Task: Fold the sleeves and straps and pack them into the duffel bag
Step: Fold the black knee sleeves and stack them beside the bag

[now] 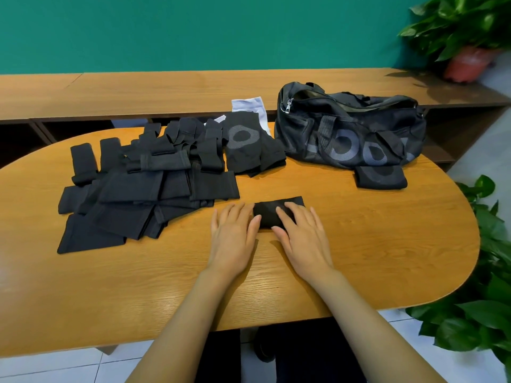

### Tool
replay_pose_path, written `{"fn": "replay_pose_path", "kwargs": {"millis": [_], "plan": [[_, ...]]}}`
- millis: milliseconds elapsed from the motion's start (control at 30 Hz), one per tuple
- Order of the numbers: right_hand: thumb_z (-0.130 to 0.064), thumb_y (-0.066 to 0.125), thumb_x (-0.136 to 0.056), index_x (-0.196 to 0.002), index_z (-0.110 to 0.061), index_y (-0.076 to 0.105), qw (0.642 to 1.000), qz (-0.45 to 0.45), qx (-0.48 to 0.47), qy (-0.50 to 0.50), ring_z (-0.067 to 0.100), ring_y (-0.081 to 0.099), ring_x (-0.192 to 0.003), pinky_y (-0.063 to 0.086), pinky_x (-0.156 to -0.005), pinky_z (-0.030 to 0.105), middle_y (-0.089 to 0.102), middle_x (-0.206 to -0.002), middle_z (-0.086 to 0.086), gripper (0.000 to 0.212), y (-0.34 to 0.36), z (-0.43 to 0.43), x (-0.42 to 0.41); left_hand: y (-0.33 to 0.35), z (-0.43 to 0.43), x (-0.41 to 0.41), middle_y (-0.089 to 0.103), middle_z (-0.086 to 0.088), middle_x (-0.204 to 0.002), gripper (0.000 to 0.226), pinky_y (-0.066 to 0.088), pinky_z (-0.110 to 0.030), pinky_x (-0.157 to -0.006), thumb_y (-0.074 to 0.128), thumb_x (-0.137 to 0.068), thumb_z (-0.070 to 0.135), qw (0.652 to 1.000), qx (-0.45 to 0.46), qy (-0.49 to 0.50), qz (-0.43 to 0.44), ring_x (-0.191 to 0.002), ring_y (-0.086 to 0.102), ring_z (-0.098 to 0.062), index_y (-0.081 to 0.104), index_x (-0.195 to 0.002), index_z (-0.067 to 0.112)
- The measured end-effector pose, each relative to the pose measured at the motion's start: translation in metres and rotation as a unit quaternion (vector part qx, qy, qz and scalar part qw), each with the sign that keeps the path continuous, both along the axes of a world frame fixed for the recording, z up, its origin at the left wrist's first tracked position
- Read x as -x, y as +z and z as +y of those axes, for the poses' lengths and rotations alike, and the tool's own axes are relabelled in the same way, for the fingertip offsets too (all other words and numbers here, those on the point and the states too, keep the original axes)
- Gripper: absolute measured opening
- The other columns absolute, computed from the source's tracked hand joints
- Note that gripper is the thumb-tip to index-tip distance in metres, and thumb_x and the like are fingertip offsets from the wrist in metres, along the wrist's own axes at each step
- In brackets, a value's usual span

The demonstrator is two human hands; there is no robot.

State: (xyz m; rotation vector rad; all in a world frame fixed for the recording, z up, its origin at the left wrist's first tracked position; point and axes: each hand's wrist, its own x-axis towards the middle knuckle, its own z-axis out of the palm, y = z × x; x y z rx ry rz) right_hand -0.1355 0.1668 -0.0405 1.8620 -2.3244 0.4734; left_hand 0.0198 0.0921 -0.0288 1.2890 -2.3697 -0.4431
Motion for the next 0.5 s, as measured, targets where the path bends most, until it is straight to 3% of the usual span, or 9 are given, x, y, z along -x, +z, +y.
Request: {"fn": "replay_pose_path", "kwargs": {"millis": [133, 200, 300, 400, 500], "plan": [[-0.055, 0.016, -0.098, -0.142, -0.013, 0.049, 0.998, -0.004, -0.038, -0.046, 0.026, 0.041, -0.132, 0.034, -0.110, 0.041, 0.050, -0.141, 0.008, 0.070, 0.006, -0.011, 0.019, -0.001, -0.004, 0.006, 0.040, 0.003, -0.152, 0.054, 0.005, -0.044, -0.122, 0.020, -0.102, 0.046, 0.999, -0.020, 0.025, 0.011, -0.145, 0.021, -0.015, 0.043, -0.146, 0.023], [-0.056, 0.011, -0.097, -0.144, -0.013, 0.047, 0.997, 0.006, -0.053, -0.055, 0.026, 0.041, -0.133, 0.033, -0.110, 0.040, 0.049, -0.143, 0.008, 0.073, 0.010, -0.018, 0.032, -0.003, -0.002, 0.005, 0.045, 0.003, -0.147, 0.059, 0.007, -0.044, -0.121, 0.017, -0.098, 0.048, 0.999, -0.016, 0.037, 0.021, -0.142, 0.026, -0.015, 0.047, -0.143, 0.022], [-0.057, 0.008, -0.097, -0.148, -0.019, 0.040, 0.995, 0.027, -0.064, -0.069, 0.023, 0.040, -0.135, 0.021, -0.116, 0.039, 0.048, -0.146, 0.005, 0.071, 0.017, -0.028, 0.053, -0.009, -0.003, 0.002, 0.050, 0.002, -0.141, 0.059, 0.009, -0.046, -0.121, 0.018, -0.098, 0.048, 0.998, -0.011, 0.052, 0.040, -0.138, 0.033, -0.016, 0.051, -0.138, 0.020], [-0.056, 0.012, -0.100, -0.151, -0.026, 0.032, 0.990, 0.018, -0.106, -0.086, 0.025, 0.026, -0.145, -0.001, -0.120, 0.043, 0.034, -0.157, 0.005, 0.062, 0.023, -0.038, 0.076, -0.010, -0.007, 0.003, 0.052, 0.001, -0.138, 0.058, 0.009, -0.047, -0.121, 0.020, -0.098, 0.047, 0.997, -0.011, 0.052, 0.060, -0.136, 0.034, -0.017, 0.053, -0.136, 0.018], [-0.056, 0.013, -0.101, -0.150, -0.027, 0.032, 0.985, 0.005, -0.136, -0.107, 0.030, 0.016, -0.149, -0.007, -0.119, 0.048, 0.024, -0.161, 0.008, 0.060, 0.025, -0.044, 0.098, -0.011, -0.008, 0.005, 0.051, 0.001, -0.139, 0.059, 0.007, -0.047, -0.122, 0.020, -0.098, 0.047, 0.998, -0.009, 0.045, 0.053, -0.138, 0.033, -0.017, 0.053, -0.136, 0.018]]}}
